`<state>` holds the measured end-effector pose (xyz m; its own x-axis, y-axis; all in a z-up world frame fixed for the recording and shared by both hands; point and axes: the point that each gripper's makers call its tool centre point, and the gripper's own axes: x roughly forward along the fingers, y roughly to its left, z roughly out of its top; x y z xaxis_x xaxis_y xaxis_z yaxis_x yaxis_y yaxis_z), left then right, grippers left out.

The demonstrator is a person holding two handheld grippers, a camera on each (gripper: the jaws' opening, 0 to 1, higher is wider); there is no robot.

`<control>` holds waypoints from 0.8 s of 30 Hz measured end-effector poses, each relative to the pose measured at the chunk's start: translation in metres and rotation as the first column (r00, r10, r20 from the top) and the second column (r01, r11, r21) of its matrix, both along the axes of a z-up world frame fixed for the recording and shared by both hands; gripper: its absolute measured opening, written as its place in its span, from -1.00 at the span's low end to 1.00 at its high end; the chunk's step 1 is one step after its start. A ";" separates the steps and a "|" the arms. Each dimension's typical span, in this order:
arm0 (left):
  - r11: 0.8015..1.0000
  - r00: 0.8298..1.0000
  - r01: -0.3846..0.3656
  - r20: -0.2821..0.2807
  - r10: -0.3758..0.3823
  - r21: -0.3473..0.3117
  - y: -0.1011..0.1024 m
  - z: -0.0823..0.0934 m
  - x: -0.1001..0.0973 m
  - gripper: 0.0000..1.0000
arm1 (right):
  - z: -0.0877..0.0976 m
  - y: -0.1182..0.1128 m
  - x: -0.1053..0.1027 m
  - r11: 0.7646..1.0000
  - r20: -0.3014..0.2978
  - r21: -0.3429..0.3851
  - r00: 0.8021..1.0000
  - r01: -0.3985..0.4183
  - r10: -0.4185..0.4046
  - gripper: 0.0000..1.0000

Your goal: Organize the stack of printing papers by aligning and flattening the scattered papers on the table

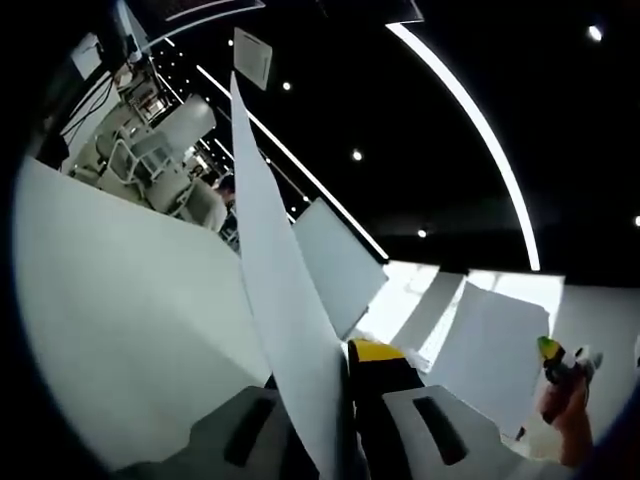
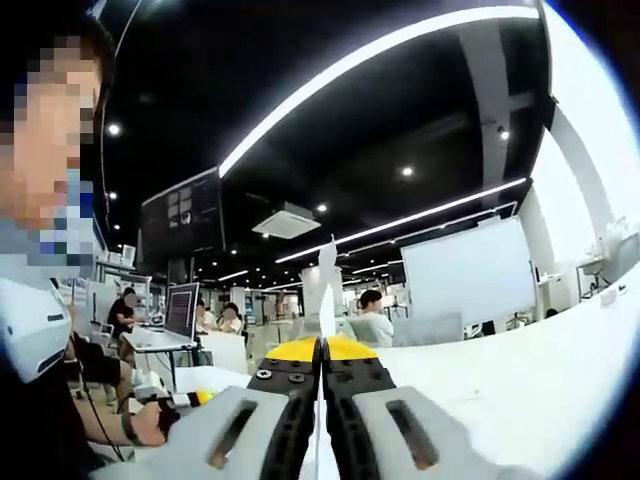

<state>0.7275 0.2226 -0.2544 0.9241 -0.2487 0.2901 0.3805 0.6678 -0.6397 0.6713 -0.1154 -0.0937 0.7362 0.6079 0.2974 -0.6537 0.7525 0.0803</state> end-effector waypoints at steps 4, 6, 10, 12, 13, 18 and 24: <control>1.000 1.000 0.000 -0.001 0.000 0.003 -0.002 0.001 0.000 -0.83 | 0.003 0.002 -0.002 1.000 0.008 -0.001 1.000 -0.008 0.008 -1.00; 1.000 1.000 0.001 -0.001 -0.001 0.002 -0.003 0.001 -0.001 -0.83 | 0.004 0.003 -0.003 1.000 0.012 0.000 1.000 -0.009 0.009 -1.00; 1.000 1.000 0.001 -0.001 -0.001 -0.001 -0.004 0.002 -0.001 -0.83 | 0.006 0.004 -0.004 1.000 0.017 0.000 1.000 -0.012 0.012 -1.00; 1.000 1.000 0.002 0.000 -0.002 -0.003 -0.004 0.002 -0.001 -0.83 | 0.006 0.005 -0.005 1.000 0.019 -0.001 1.000 -0.013 0.013 -1.00; 1.000 1.000 0.001 0.000 -0.001 -0.005 -0.003 0.002 -0.001 -0.83 | 0.006 0.005 -0.006 1.000 0.020 0.000 1.000 -0.013 0.013 -1.00; 1.000 1.000 0.002 0.001 -0.002 -0.009 -0.001 0.002 -0.001 -0.83 | 0.006 0.004 -0.007 1.000 0.021 0.003 1.000 -0.011 0.011 -1.00; 1.000 1.000 0.001 0.002 -0.001 -0.012 0.001 0.001 0.000 -0.83 | 0.004 0.003 -0.006 1.000 0.018 0.007 1.000 -0.008 0.008 -1.00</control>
